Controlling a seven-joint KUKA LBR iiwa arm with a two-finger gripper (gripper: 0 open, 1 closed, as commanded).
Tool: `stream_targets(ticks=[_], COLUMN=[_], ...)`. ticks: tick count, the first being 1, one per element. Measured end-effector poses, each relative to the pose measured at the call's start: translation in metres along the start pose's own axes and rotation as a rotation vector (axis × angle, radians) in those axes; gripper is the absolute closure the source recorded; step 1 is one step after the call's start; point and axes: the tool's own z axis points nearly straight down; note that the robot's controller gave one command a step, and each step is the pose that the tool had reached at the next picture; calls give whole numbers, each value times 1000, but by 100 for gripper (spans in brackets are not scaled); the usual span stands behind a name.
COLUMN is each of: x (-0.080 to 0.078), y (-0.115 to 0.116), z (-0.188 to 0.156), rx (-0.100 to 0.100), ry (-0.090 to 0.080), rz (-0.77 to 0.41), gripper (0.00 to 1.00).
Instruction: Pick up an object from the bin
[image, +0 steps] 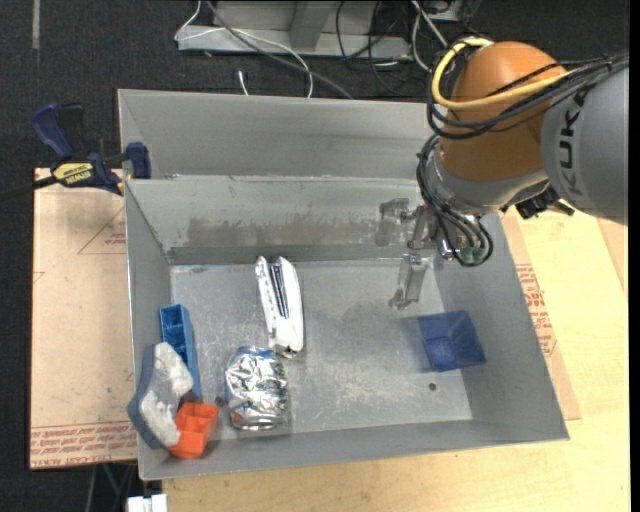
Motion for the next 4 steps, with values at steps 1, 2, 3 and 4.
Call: stream_targets(ticks=[1,2,3,4], x=[-1,-23,-5,32], y=[0,-10,-83,-99], z=[-5,121,77,133], rx=[0,0,1,-6], ry=[-8,-11,-17,-4], rz=[0,-210,-159,-593], gripper=[0,0,0,0])
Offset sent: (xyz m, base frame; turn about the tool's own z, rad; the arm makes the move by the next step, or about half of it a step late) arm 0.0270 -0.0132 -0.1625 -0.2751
